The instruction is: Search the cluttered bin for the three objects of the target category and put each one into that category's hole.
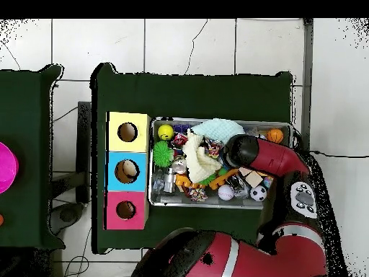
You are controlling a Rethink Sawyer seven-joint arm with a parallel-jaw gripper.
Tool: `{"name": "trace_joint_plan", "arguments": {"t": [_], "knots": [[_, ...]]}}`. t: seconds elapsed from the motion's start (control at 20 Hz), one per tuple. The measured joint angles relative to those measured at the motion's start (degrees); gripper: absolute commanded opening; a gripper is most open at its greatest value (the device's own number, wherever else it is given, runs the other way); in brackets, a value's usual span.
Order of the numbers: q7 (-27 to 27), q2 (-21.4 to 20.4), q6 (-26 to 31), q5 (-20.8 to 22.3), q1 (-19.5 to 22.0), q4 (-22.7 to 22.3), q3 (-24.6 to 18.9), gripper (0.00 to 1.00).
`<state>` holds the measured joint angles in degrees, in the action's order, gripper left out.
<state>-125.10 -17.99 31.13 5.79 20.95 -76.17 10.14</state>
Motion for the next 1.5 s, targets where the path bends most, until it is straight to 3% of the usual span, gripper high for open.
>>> {"name": "trace_joint_plan", "arguments": {"t": [0.8,1.5], "knots": [[0.00,-0.31,0.01,-0.11,0.05,-0.27,0.02,1.00],[0.00,-7.21,5.73,-0.07,1.21,-3.12,0.02,1.00]]}}
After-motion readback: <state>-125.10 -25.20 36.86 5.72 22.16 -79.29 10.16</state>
